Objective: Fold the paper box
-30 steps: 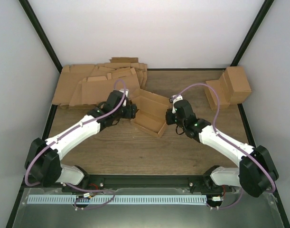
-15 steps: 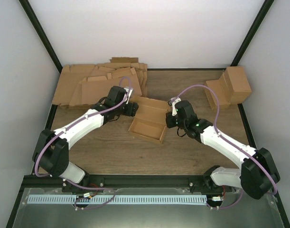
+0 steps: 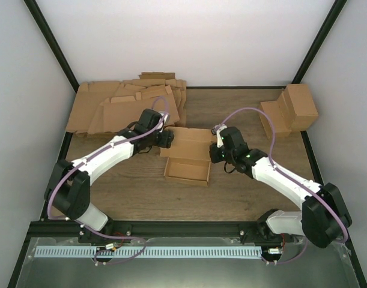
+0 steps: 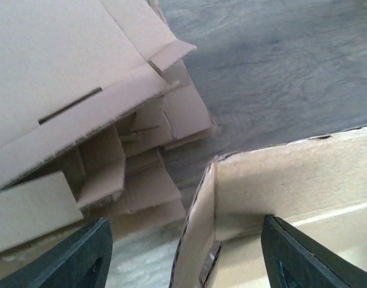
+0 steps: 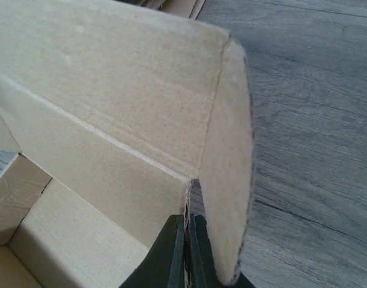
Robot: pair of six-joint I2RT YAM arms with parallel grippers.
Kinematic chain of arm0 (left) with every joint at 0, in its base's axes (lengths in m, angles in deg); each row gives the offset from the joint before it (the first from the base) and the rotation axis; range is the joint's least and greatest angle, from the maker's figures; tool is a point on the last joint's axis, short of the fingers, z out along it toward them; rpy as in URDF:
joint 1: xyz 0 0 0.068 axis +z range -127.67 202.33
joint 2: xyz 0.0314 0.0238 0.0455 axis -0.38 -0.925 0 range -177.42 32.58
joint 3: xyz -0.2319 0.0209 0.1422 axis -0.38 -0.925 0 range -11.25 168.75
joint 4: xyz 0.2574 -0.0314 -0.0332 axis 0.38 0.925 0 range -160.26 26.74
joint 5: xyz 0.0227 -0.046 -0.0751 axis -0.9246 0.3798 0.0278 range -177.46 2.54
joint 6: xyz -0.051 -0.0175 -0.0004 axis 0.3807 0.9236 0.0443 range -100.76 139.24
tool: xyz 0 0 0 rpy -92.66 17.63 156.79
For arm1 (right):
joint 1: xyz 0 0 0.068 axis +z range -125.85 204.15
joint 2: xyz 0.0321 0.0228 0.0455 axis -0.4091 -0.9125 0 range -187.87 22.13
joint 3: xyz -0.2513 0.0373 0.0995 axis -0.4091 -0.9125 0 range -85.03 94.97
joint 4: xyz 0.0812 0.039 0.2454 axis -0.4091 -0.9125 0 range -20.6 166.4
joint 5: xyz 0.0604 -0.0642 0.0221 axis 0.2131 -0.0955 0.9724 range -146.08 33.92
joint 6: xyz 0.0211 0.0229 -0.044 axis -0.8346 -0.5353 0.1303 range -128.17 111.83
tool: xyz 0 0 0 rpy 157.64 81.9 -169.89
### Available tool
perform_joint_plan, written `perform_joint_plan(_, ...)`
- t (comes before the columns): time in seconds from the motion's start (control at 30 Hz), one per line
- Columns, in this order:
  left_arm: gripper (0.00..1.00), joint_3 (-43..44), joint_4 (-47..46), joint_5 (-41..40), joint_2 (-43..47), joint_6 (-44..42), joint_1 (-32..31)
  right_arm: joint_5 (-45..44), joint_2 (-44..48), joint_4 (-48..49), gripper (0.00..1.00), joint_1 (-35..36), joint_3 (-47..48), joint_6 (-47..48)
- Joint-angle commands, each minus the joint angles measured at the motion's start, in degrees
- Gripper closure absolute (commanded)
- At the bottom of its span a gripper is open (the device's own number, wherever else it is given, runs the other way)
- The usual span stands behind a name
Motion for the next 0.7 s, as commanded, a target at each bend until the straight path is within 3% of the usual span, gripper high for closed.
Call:
perform_joint_plan(0.0,0.33,-2.78,0.2,6.62,5.47,2.45,0.13,-0.32,-0.77,-0.95,0.99,-0.38,2.42,0.75)
perform_joint_plan(0.13,0.49,-2.74,2.06,5.52,5.2,3.16,0.13,0.02,-1.18,-0.87,0.99,-0.42,2.65,0.84)
perform_joint_plan(0.3,0.48,0.1,6.8,4.12,1.72,4.2,0.05,0.13,-1.28,-1.24,0.99,-0.37,3.31,0.88)
perform_joint_plan(0.47,0.46,-1.8,7.39,6.87,3.92,5.0,-0.05,-0.34,-1.35,-1.58,0.99,-0.37,3.52,0.8)
perform_joint_plan(0.67,0.65,-2.84,9.01,5.96,5.46,5.94,-0.37,0.02,-1.33,-1.41,0.99,-0.35,3.24,0.57)
